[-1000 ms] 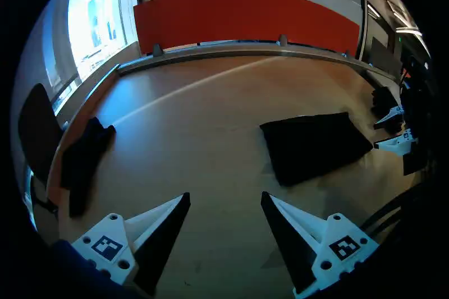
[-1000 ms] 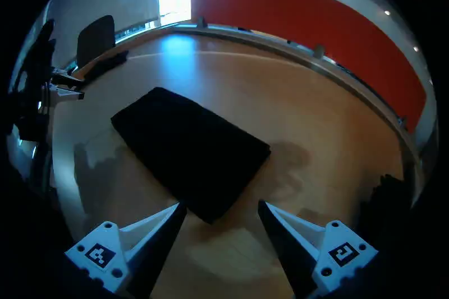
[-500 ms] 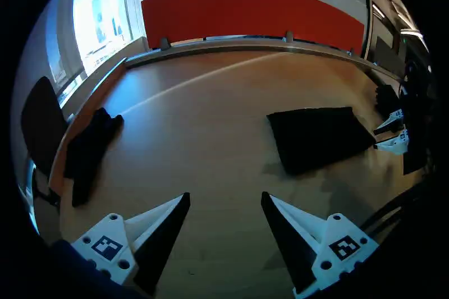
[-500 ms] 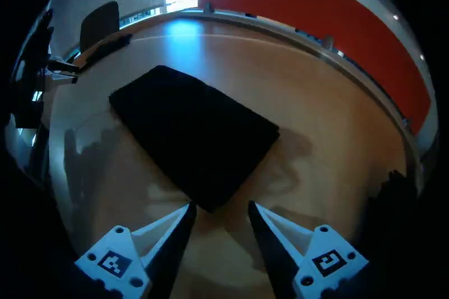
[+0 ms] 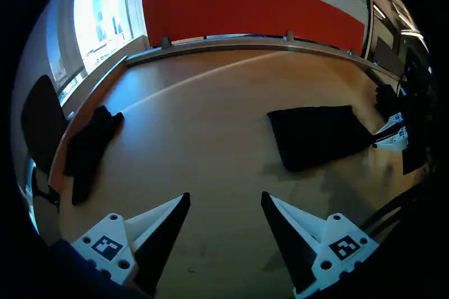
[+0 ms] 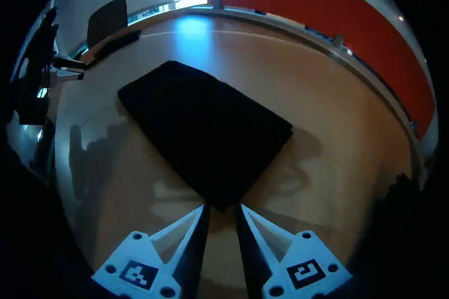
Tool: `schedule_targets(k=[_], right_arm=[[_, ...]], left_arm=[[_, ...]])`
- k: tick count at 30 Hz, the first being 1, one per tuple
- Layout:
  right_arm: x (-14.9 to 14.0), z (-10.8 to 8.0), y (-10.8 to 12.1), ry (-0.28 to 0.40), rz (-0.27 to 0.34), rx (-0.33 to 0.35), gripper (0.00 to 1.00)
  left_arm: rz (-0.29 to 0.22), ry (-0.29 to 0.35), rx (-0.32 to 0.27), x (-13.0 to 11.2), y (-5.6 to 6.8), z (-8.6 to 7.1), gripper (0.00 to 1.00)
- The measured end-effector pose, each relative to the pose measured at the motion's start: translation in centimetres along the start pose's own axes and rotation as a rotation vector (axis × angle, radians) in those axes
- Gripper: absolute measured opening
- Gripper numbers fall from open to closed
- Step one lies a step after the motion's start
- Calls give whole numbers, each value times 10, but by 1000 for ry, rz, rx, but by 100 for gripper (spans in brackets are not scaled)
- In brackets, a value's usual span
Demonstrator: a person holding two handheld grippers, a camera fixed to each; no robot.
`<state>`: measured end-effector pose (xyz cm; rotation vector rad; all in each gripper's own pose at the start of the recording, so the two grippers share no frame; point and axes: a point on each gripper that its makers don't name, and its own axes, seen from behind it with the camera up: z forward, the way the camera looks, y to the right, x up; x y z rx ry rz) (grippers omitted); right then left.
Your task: Fold towel
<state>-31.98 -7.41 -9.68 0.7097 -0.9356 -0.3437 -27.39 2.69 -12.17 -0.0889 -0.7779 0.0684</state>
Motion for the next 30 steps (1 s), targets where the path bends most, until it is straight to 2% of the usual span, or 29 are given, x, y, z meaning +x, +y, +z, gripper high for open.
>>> schedule_targets(k=[6,8,11,21,30], right_arm=[[0,-1,0,1,-5,3,21],[-1,0,1,-1,-7,3,13],[0,0,3,1,-6,-7,8],[9,-7,3,30,-1,-16,6],[41,-28,6,113,25,-34,6]], left_arm=[[-2,-5,1,-2,-2,-1,94],[-4,-6,2,-3,-3,-1,94],[-3,-6,3,-3,-3,-1,94],[-5,-8,3,-4,-5,-1,94],[-4,-3,6,-1,-7,0,94]])
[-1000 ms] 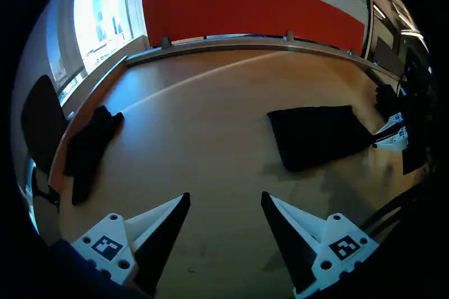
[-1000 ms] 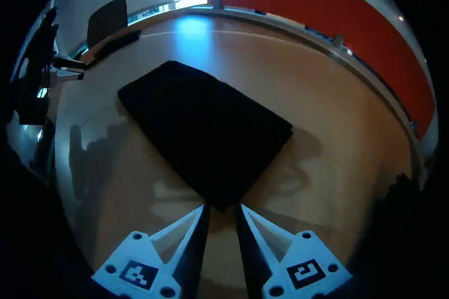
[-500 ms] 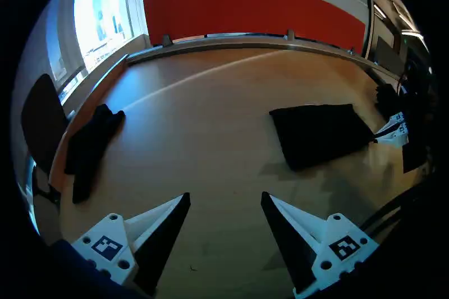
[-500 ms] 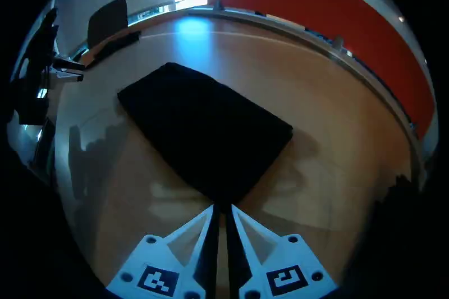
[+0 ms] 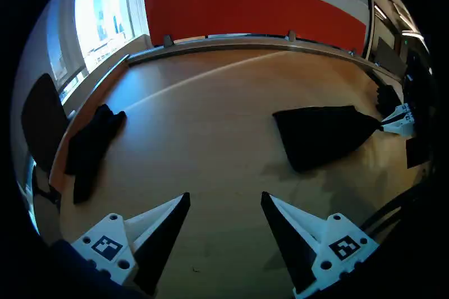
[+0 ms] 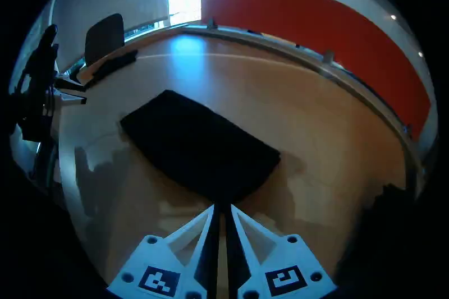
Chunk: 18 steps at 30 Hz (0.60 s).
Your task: Fold towel
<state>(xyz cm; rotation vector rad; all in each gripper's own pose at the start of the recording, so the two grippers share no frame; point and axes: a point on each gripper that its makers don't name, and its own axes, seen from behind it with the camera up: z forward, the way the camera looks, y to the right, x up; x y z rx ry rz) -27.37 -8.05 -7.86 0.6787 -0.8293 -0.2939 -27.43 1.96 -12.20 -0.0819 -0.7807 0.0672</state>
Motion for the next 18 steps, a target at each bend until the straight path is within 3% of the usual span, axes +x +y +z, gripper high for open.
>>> schedule_targets(k=[7,18], right_arm=[[34,-20,5,72,-9,-21,6],[78,-43,6,138,-78,-44,6]], left_arm=[[4,5,-1,3,0,1,94],[7,21,-8,13,3,-1,94]])
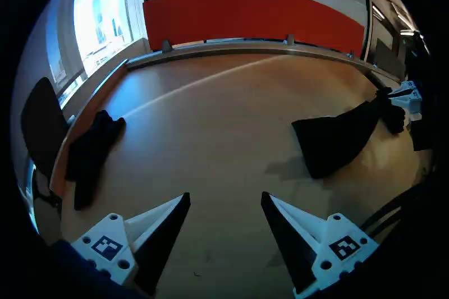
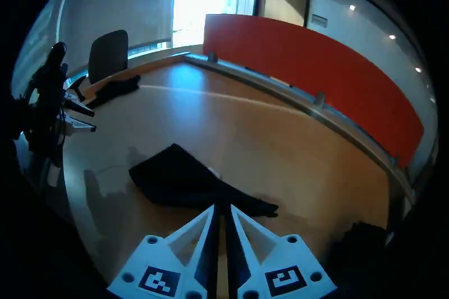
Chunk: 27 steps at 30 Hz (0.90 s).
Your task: Fold towel
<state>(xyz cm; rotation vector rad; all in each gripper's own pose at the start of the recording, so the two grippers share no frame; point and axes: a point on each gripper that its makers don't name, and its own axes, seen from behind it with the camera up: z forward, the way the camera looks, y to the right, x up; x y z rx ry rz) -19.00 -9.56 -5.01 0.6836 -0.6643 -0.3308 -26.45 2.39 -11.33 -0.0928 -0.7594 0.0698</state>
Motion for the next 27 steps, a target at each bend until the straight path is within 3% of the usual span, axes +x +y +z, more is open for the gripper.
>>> schedule_targets(k=[17,27], right_arm=[[17,-7,2,17,-37,-3,6],[27,10,-12,11,-88,35,5]], left_arm=[[2,8,-9,6,4,-2,94],[2,14,-12,10,6,-3,94]])
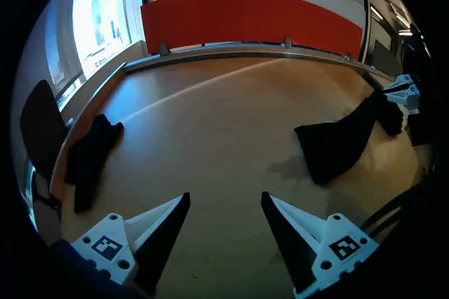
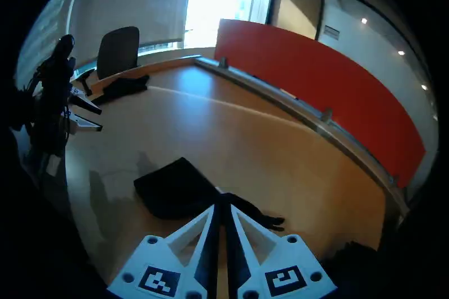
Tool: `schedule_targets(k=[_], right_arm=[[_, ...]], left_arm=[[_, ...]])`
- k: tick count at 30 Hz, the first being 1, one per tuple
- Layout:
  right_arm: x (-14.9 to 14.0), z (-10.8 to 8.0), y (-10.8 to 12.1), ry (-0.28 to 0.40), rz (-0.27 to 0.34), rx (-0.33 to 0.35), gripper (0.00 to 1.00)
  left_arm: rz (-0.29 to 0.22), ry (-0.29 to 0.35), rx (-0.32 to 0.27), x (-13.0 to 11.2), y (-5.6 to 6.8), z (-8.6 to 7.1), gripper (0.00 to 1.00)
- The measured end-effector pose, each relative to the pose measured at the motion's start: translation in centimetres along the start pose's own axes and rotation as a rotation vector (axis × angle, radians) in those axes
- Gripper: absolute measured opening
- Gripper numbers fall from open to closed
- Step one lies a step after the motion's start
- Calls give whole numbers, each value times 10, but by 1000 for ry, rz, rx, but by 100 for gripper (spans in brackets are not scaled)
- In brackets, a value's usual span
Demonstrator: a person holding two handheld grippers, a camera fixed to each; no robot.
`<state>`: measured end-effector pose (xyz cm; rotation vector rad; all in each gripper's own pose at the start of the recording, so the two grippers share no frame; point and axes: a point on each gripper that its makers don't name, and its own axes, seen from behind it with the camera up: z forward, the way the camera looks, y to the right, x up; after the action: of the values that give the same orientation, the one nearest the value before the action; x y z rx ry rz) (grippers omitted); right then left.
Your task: Fold towel
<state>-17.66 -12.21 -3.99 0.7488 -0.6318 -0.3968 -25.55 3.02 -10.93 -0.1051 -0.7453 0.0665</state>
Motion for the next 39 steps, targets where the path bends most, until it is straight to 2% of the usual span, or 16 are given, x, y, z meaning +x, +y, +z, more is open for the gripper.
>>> schedule_targets(k=[17,29,31,35,36,39], right_arm=[[19,49,-57,-2,-45,126,6],[18,75,-103,-28,-56,221,7],[14,77,-107,-43,-59,229,24],[6,79,-109,-66,-60,222,69],[5,78,-109,-68,-59,221,74],[2,77,-107,-72,-52,220,76]], left_arm=[[-18,12,7,0,-6,-7,94],[-37,13,26,-7,-18,-15,94],[-40,12,29,-9,-20,-16,94],[-44,10,35,-12,-24,-18,94],[-44,9,36,-12,-24,-18,94],[-47,7,38,-14,-26,-18,94]])
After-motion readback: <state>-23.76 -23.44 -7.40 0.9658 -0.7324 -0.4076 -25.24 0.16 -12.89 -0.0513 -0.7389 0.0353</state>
